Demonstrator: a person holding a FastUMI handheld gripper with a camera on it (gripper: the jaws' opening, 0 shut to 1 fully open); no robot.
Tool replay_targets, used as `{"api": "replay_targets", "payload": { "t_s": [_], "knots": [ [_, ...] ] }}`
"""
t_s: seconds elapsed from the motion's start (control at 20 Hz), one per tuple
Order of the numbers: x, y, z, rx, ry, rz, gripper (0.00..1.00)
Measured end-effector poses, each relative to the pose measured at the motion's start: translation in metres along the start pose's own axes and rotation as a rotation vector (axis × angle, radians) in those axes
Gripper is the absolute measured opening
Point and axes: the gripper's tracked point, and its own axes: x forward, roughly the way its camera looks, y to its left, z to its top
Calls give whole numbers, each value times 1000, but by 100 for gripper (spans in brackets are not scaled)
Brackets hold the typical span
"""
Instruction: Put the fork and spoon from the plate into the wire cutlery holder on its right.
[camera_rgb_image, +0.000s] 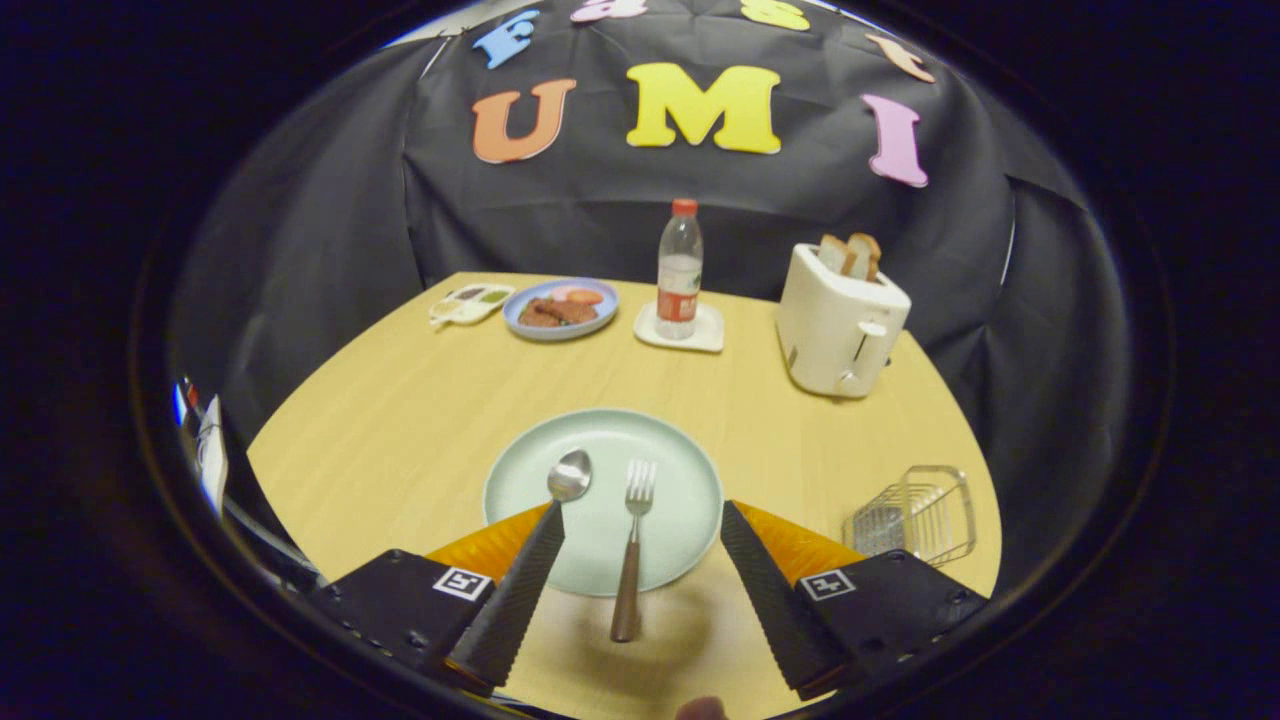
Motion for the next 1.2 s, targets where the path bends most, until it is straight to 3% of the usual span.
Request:
{"api": "replay_targets", "payload": {
  "t_s": [0.25, 0.45, 0.5, 0.6, 0.65, 0.75, 0.85, 1.2],
  "knots": [
    [36, 9, -34, 14, 133, 18, 88],
    [50, 10, -46, 22, 213, 16, 61],
    [58, 8, -47, 25, 226, -2, 60],
    [57, 10, -52, 41, 264, 5, 31],
    [60, 8, -54, 37, 273, -9, 30],
    [55, 7, -49, 56, 295, -7, 12],
    [52, 8, -47, 89, 322, 5, 3],
    [2, -3, -2, 186, 365, 70, 1]
  ]
}}
